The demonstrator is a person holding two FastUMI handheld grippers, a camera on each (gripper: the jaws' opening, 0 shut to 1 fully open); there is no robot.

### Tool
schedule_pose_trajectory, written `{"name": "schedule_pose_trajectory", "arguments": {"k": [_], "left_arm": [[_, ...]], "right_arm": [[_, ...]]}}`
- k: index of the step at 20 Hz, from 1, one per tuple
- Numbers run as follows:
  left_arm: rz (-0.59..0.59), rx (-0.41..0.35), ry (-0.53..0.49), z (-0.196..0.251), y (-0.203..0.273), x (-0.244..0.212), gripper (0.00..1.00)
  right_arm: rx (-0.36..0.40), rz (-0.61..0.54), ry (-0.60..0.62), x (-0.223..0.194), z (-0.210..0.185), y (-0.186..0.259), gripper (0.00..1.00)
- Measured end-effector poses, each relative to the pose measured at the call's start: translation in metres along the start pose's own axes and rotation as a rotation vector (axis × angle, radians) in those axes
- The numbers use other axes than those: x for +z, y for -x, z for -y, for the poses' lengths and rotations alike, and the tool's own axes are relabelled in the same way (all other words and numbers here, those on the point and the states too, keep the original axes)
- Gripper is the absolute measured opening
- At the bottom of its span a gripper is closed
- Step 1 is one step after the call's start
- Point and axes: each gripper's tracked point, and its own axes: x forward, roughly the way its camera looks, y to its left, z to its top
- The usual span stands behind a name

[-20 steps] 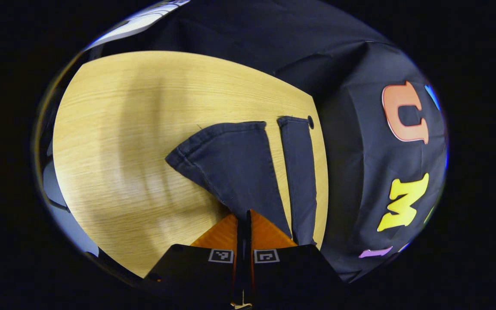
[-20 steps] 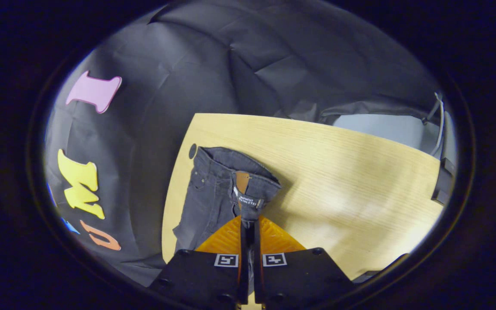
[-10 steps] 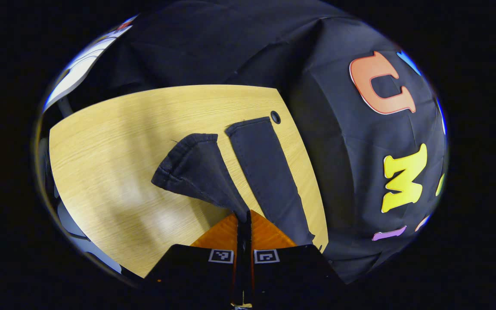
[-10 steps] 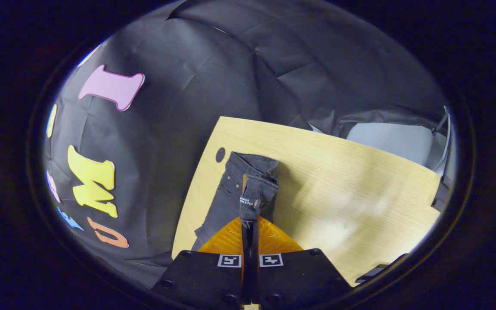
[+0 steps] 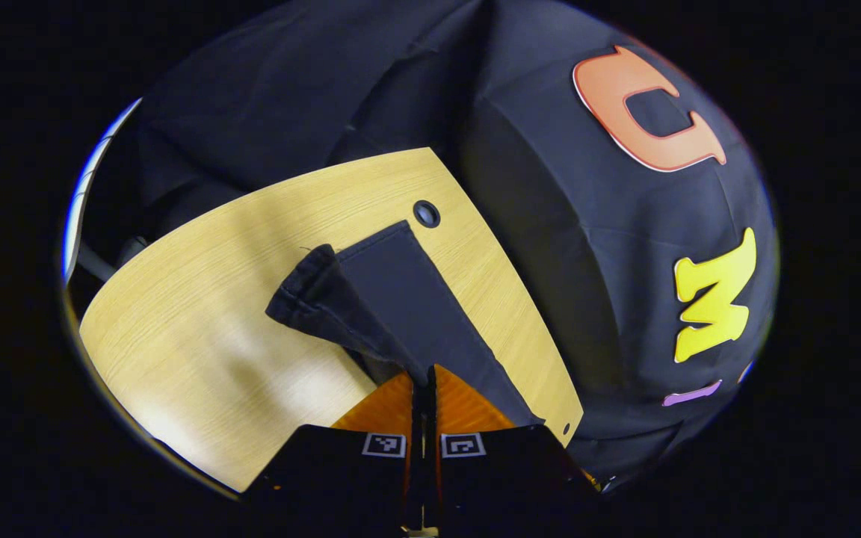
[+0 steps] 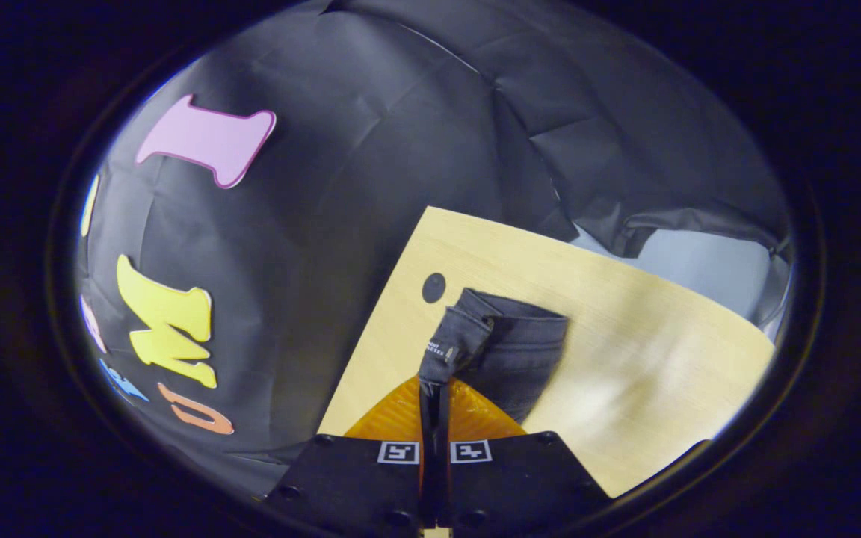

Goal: Grasp the waist and the cuffs of the jeans and fold them to make the two legs overlap; first hold the waist and fold one-third of the jeans toward the cuffs, then hold the cuffs and fold the remaining one-third in the same direction to finish folding.

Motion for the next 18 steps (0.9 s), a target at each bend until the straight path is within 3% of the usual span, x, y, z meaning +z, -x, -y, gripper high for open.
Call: {"name": "schedule_pose_trajectory", "arguments": {"k": [8,13,14,18], "left_arm": [[-0.088,0.06,-0.072,-0.002,-0.087,0.028,0.04],[-0.109,0.082,-0.109,0.002,-0.131,0.038,0.05],[-0.111,0.099,-0.121,-0.002,-0.137,0.039,0.06],[-0.135,0.15,-0.122,-0.017,-0.156,0.037,0.22]], "right_arm": [[-0.034,-0.02,0.081,0.015,-0.019,-0.099,0.01],[-0.089,-0.011,0.107,0.018,-0.009,-0.14,0.01],[-0.104,-0.008,0.111,0.017,-0.005,-0.148,0.05],[-0.14,-0.004,0.131,0.014,0.0,-0.159,0.01]]}}
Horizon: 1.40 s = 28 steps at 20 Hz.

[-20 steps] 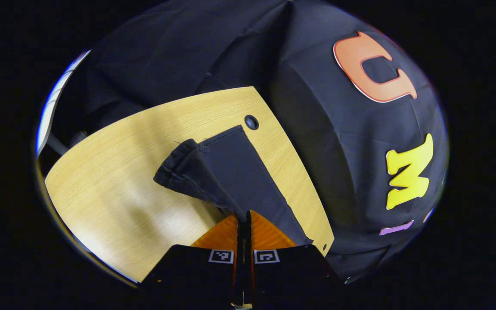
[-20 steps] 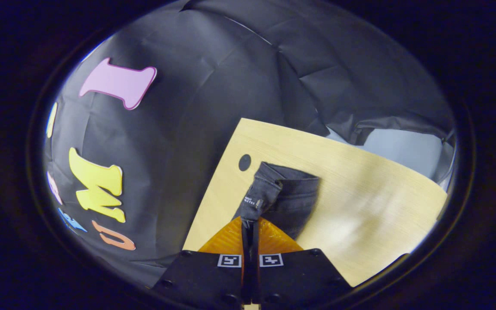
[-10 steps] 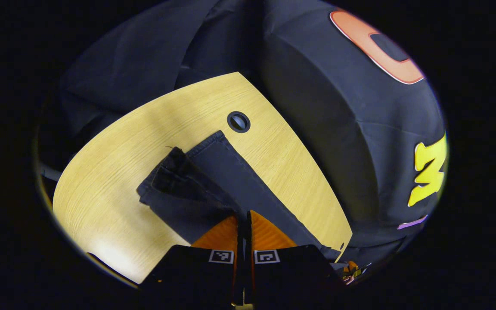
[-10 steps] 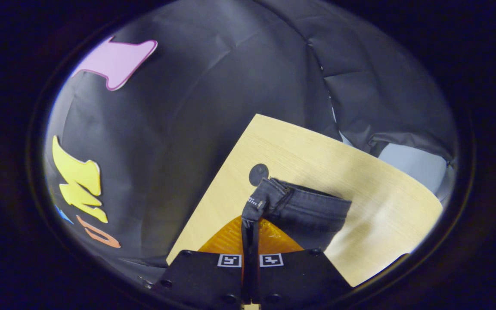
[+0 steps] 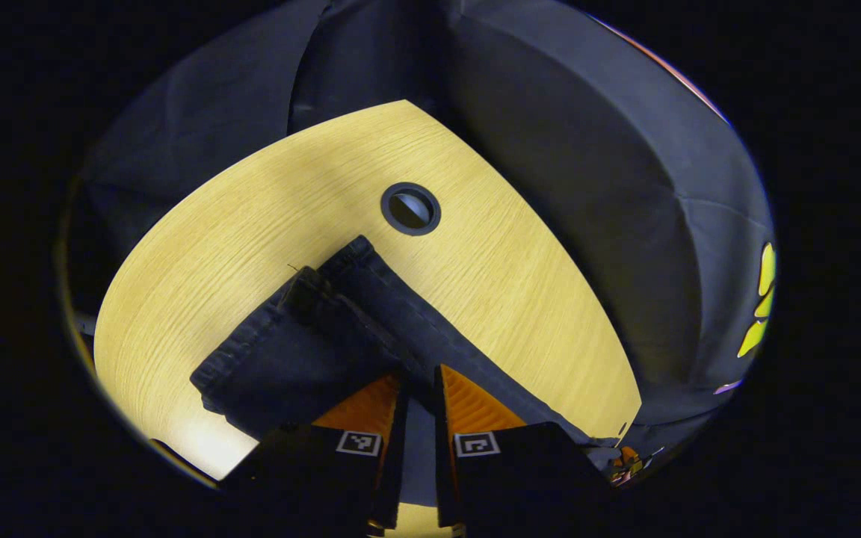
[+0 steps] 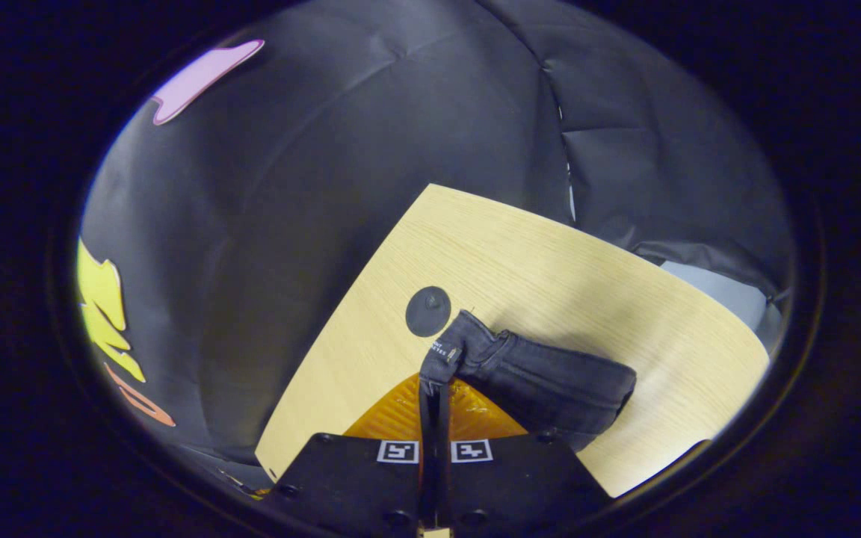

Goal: Grasp the waist and the cuffs of the jeans and fold them to make the two legs overlap; first hold the waist and fold one-third of the jeans toward the cuffs, then hold the cuffs and fold the remaining one-third in the same direction to finish folding.

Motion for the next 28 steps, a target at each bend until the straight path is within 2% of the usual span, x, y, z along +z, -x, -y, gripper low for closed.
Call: {"name": "schedule_pose_trajectory", "arguments": {"k": [1,2,3,5,7,9,10,11,15,18,20,21,22,23,24,25,26,28], "left_arm": [[-0.003,0.002,0.008,-0.001,0.0,-0.002,0.31],[-0.004,-0.009,0.015,0.002,0.0,-0.002,0.39],[-0.005,-0.025,0.022,0.005,0.002,-0.004,0.59],[0.003,-0.021,0.001,0.009,0.01,-0.003,0.98],[0.025,-0.04,-0.028,0.02,0.026,0.001,0.99],[0.049,-0.061,-0.053,0.034,0.045,0.004,0.99],[0.064,-0.074,-0.068,0.043,0.058,0.004,0.99],[0.086,-0.087,-0.09,0.048,0.071,0.001,0.99],[0.25,-0.134,-0.253,0.074,0.138,-0.008,0.99],[0.386,-0.21,-0.411,0.1,0.204,-0.03,0.99],[0.476,-0.243,-0.504,0.113,0.244,-0.047,0.99],[0.517,-0.25,-0.539,0.116,0.264,-0.055,0.99],[0.56,-0.245,-0.558,0.115,0.282,-0.062,0.99],[0.608,-0.239,-0.591,0.117,0.297,-0.068,0.99],[0.652,-0.23,-0.632,0.115,0.31,-0.075,0.99],[0.691,-0.216,-0.672,0.11,0.32,-0.084,0.99],[0.727,-0.196,-0.695,0.104,0.327,-0.091,0.99],[0.789,-0.188,-0.706,0.1,0.338,-0.113,0.99]], "right_arm": [[0.006,0.008,-0.001,0.001,-0.002,-0.001,0.08],[0.009,0.008,0.002,0.0,-0.005,-0.001,0.09],[0.004,0.01,0.015,0.0,-0.004,0.001,0.2],[0.015,0.025,0.033,0.003,-0.01,0.006,0.25],[0.021,0.053,0.047,0.006,-0.014,0.014,0.55],[0.027,0.073,0.069,0.008,-0.016,0.027,0.57],[0.027,0.085,0.092,0.009,-0.018,0.036,0.69],[0.026,0.099,0.126,0.009,-0.019,0.047,0.74],[0.051,0.19,0.343,0.0,-0.035,0.116,0.75],[0.098,0.299,0.536,-0.018,-0.055,0.196,0.95],[0.131,0.356,0.621,-0.036,-0.065,0.242,0.95],[0.148,0.373,0.653,-0.048,-0.064,0.261,0.87],[0.164,0.388,0.68,-0.061,-0.066,0.279,0.95],[0.179,0.405,0.707,-0.077,-0.067,0.297,0.95],[0.188,0.418,0.727,-0.09,-0.069,0.31,0.87],[0.194,0.43,0.752,-0.104,-0.068,0.322,0.87],[0.194,0.441,0.766,-0.114,-0.064,0.33,0.95],[0.192,0.477,0.789,-0.134,-0.058,0.353,0.95]]}}
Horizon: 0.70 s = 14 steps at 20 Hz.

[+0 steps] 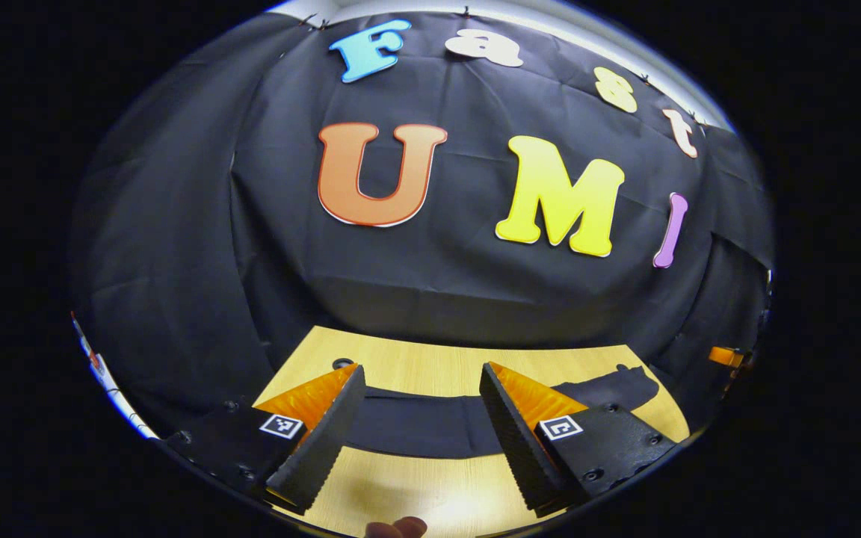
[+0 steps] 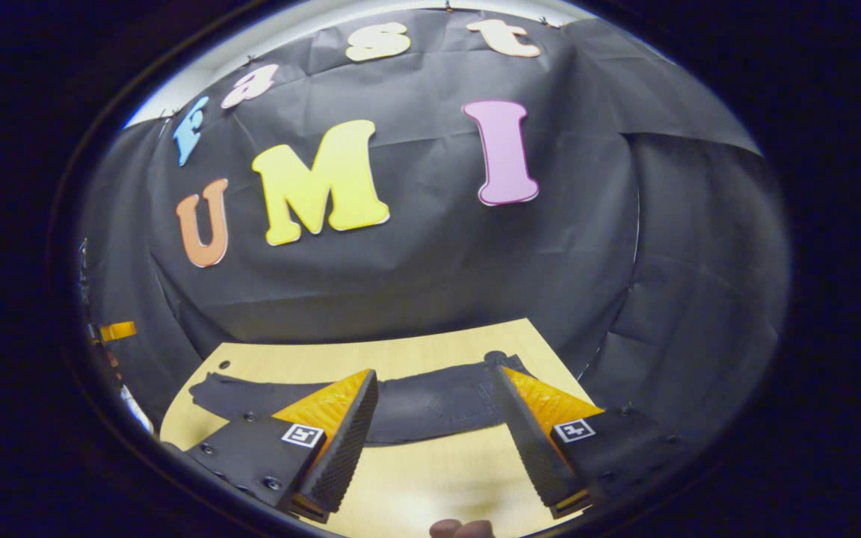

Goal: Grasp the waist and the cuffs of the jeans and fold them to make the two legs overlap; first hold the waist and fold one-third of the jeans toward the cuffs, then hold the cuffs and fold the remaining one-third in the same direction to finish folding.

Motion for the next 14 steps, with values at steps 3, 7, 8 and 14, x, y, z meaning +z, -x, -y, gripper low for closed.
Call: {"name": "schedule_pose_trajectory", "arguments": {"k": [3,7,8,14], "left_arm": [[0.1,0.043,-0.009,0.007,0.025,-0.003,0.99],[0.114,0.04,0.035,0.029,0.04,-0.021,0.98],[0.109,0.033,0.047,0.036,0.041,-0.024,0.99],[0.078,0.014,0.048,0.06,0.036,-0.031,0.98]], "right_arm": [[-0.034,0.046,0.028,-0.005,0.002,0.032,0.95],[-0.054,0.021,-0.014,-0.023,0.007,0.046,0.95],[-0.062,0.018,-0.024,-0.026,0.009,0.045,0.95],[-0.077,-0.016,-0.056,-0.044,0.026,0.035,0.99]]}}
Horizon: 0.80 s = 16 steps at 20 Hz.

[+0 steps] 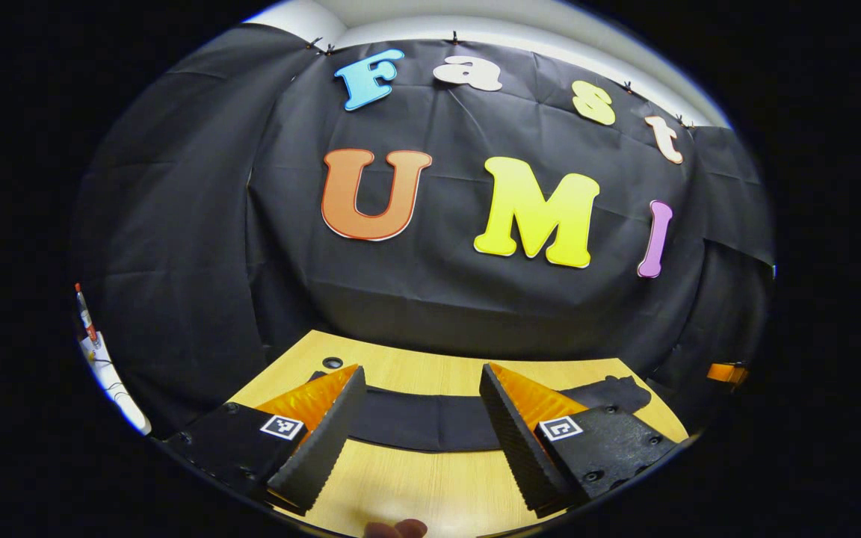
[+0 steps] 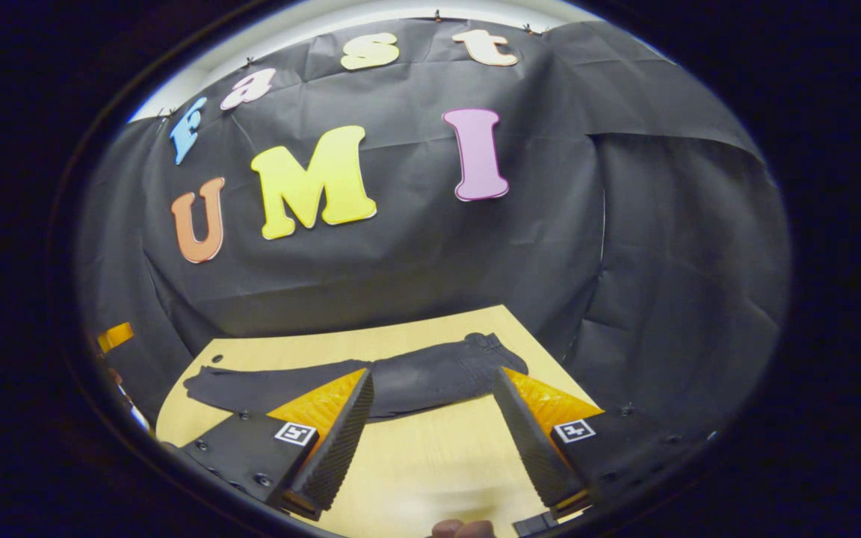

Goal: Grasp the waist and the cuffs of the jeans and fold them to make the two legs overlap; first hold the waist and fold one-third of the jeans toward the cuffs, then hold the cuffs and fold the remaining one-third in the same direction to finish folding.

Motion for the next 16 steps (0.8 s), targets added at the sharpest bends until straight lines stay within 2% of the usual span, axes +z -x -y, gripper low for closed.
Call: {"name": "schedule_pose_trajectory", "arguments": {"k": [4,5,7,8,9,10,11,14,15,16], "left_arm": [[-0.029,-0.006,0.006,0.019,-0.004,-0.006,1.0],[-0.032,-0.007,0.012,0.024,-0.003,-0.005,0.99],[-0.049,-0.004,0.019,0.035,-0.006,-0.007,0.99],[-0.058,0.001,0.023,0.039,-0.008,-0.008,0.99],[-0.065,0.003,0.028,0.044,-0.009,-0.008,0.99],[-0.072,0.01,0.032,0.049,-0.011,-0.01,0.99],[-0.082,0.013,0.032,0.053,-0.014,-0.012,0.99],[-0.116,0.025,0.033,0.066,-0.02,-0.021,0.99],[-0.125,0.029,0.029,0.069,-0.022,-0.024,0.98],[-0.134,0.035,0.023,0.071,-0.024,-0.027,0.98]], "right_arm": [[-0.023,0.004,-0.051,-0.004,0.025,-0.034,1.0],[-0.027,-0.003,-0.065,-0.008,0.033,-0.043,0.95],[-0.042,-0.012,-0.104,-0.016,0.049,-0.066,0.99],[-0.056,-0.013,-0.117,-0.02,0.061,-0.083,0.99],[-0.067,-0.02,-0.129,-0.028,0.072,-0.1,0.95],[-0.077,-0.029,-0.139,-0.033,0.081,-0.114,0.99],[-0.084,-0.036,-0.152,-0.037,0.092,-0.132,0.95],[-0.104,-0.064,-0.166,-0.056,0.119,-0.184,0.95],[-0.11,-0.07,-0.169,-0.061,0.127,-0.201,1.0],[-0.115,-0.08,-0.17,-0.066,0.135,-0.219,0.95]]}}
